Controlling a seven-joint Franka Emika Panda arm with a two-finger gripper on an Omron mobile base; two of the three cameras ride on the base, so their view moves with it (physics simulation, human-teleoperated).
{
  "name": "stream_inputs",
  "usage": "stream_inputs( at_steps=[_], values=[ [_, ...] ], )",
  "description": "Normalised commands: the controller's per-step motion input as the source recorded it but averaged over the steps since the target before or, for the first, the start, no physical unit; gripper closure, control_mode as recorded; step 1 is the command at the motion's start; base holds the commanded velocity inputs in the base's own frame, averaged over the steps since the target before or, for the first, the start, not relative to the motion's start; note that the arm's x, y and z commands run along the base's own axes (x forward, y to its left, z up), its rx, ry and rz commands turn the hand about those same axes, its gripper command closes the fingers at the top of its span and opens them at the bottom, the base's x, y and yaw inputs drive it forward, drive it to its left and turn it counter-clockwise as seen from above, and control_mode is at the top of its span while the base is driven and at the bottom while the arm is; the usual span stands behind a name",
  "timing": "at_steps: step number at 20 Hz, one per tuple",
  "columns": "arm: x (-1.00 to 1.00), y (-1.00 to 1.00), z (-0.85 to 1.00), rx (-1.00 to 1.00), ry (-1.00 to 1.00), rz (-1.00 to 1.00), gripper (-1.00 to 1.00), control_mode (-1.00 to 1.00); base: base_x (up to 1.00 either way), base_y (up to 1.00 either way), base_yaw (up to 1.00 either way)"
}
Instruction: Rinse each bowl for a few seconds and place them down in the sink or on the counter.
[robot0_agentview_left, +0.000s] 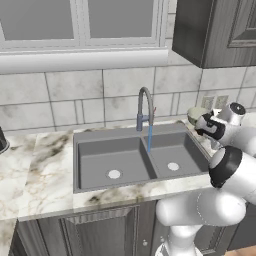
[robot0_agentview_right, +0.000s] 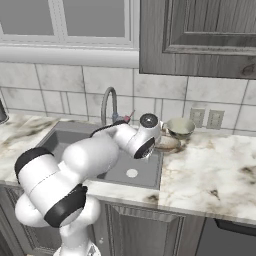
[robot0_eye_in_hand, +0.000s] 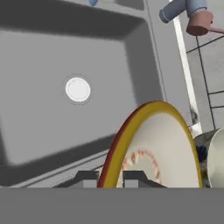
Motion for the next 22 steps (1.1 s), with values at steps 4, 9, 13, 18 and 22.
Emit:
stream_inputs(
  at_steps=[4,9,13,18,22],
  values=[
    [0.00,-0.43,0.00,0.00,0.11,-0.31,1.00,-1.00,0.00,0.00,0.00],
    [0.00,-0.30,-0.04,0.04,0.12,-0.24,1.00,-1.00,0.00,0.00,0.00],
    [0.00,-0.21,-0.18,0.11,0.17,-0.13,1.00,-1.00,0.00,0.00,0.00],
    [0.00,-0.32,-0.24,0.11,0.13,-0.08,1.00,-1.00,0.00,0.00,0.00],
    [0.00,-0.50,-0.26,0.11,0.10,-0.05,1.00,-1.00,0.00,0.00,0.00]
  ],
)
